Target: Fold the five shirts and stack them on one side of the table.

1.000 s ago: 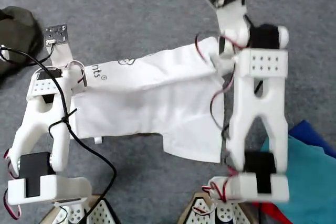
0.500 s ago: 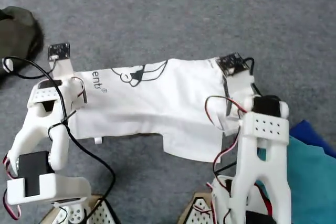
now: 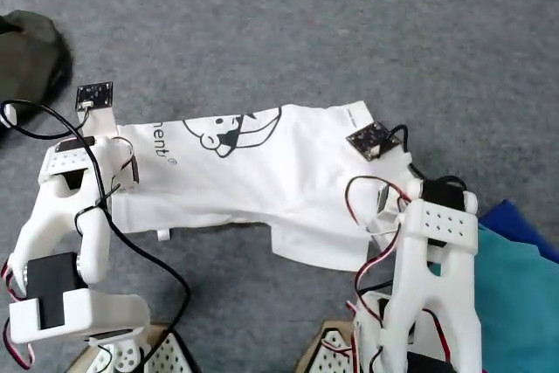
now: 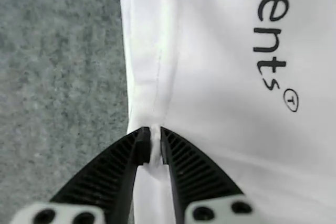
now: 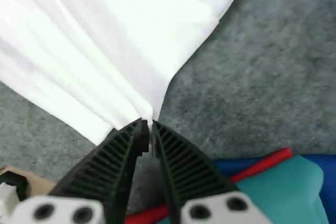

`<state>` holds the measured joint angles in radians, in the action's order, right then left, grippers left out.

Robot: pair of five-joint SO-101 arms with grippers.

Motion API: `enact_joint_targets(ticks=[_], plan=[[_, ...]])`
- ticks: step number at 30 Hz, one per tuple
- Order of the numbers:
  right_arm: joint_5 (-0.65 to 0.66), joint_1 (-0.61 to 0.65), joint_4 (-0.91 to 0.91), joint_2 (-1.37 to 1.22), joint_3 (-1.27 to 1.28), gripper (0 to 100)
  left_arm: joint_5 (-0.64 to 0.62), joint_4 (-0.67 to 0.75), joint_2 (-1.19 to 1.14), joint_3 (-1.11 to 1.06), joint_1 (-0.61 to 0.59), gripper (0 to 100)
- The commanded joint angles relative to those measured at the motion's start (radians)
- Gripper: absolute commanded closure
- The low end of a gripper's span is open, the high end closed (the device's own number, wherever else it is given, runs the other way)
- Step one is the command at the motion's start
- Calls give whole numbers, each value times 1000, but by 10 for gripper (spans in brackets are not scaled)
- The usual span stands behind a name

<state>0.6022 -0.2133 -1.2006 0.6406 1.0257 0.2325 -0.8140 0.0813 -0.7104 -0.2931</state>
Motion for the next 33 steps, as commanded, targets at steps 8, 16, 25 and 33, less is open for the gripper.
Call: enact_joint_targets(ticks=[8, 16, 25, 33], plan=[[0, 170, 17, 27, 12, 993, 60, -35, 15, 20, -28, 980], [8, 211, 89, 25, 128, 977, 75, -37, 13, -20, -21, 980], [3, 231, -37, 31, -31, 835, 163, -249, 15, 20, -31, 915], [-60, 407, -147, -117, -469, 949, 129, -423, 33, 150, -54, 845]])
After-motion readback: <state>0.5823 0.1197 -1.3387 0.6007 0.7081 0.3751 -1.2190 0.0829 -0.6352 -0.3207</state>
